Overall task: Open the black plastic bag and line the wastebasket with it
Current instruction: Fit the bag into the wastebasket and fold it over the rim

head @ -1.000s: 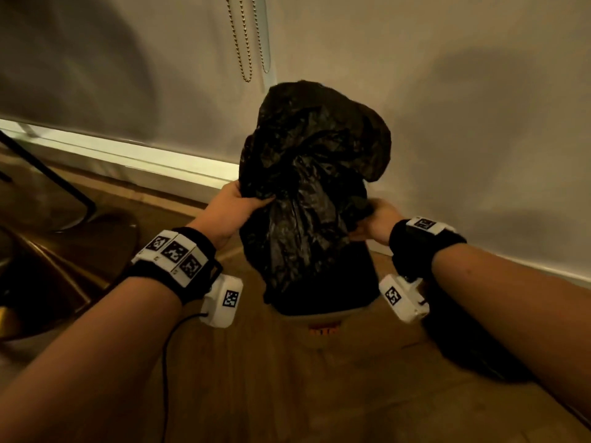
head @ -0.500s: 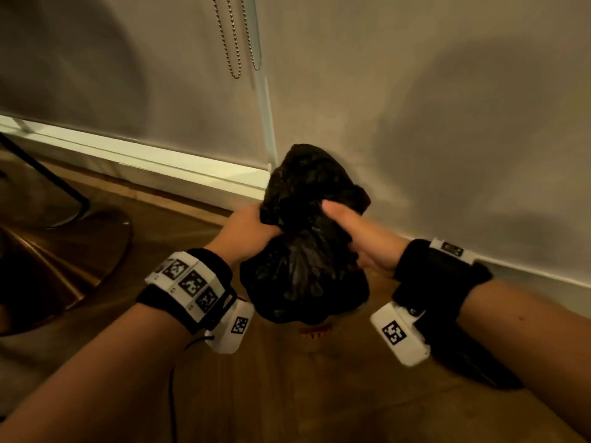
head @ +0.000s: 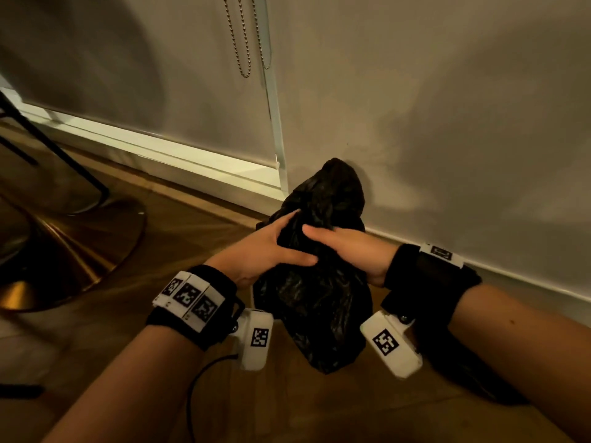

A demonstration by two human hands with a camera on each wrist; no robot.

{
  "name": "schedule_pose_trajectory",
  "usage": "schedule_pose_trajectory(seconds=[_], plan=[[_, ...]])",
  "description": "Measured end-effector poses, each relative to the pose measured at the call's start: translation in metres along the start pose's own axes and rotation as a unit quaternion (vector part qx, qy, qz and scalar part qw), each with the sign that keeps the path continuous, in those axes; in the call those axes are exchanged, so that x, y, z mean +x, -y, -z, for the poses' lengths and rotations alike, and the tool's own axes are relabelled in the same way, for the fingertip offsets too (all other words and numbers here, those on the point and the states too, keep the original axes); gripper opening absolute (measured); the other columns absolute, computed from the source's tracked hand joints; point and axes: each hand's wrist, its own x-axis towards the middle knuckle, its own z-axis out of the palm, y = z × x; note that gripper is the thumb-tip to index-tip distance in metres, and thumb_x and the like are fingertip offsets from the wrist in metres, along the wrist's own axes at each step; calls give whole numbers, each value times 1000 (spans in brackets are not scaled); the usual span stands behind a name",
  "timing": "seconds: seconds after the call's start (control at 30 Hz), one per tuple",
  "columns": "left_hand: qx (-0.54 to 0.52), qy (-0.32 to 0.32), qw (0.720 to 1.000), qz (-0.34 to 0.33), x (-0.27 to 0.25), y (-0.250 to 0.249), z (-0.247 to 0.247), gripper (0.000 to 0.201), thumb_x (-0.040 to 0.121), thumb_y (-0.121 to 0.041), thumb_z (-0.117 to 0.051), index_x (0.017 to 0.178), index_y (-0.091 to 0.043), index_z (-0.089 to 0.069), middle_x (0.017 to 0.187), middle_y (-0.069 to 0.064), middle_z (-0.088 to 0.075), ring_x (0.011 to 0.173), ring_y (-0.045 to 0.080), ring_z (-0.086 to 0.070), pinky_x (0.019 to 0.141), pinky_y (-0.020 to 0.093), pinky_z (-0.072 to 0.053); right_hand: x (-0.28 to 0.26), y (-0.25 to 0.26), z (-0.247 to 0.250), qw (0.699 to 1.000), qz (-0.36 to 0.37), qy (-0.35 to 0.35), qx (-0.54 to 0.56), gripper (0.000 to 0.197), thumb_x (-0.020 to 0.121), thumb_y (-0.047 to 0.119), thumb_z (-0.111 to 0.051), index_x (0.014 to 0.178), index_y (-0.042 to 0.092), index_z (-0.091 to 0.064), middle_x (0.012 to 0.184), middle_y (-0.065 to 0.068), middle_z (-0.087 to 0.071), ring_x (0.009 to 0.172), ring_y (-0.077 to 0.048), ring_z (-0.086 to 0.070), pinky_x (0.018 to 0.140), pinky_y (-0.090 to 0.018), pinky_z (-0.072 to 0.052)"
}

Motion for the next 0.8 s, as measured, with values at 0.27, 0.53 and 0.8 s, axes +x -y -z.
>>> schedule_pose_trajectory(seconds=[0.27,0.53,0.8], plan=[[109,-152,981,59,-45,53,51,112,68,-15,-80,153,-41,-11,151,-5,-36,130,19,-48,105,43,-46,2,-63,94,965,-22,-254,-64,22,93,9,-47,99,11,-68,102,-23,-68,79,-32,-65,74,-38,-54],[272,-251,928,49,-47,50,45,79,79,-37,-76,147,-35,-34,158,-1,-6,144,33,-20,114,46,-32,-13,-56,76,901,137,-370,-179,70,80,24,-64,140,29,-27,145,-7,-27,133,-30,-34,106,-49,-39],[-155,-371,908,121,-51,80,39,69,91,-59,-50,144,-17,-40,140,10,-51,122,30,-52,99,49,-45,-15,-51,65,909,115,-383,-118,57,87,58,-52,133,28,-36,126,-4,-43,119,-24,-46,88,-35,-44]])
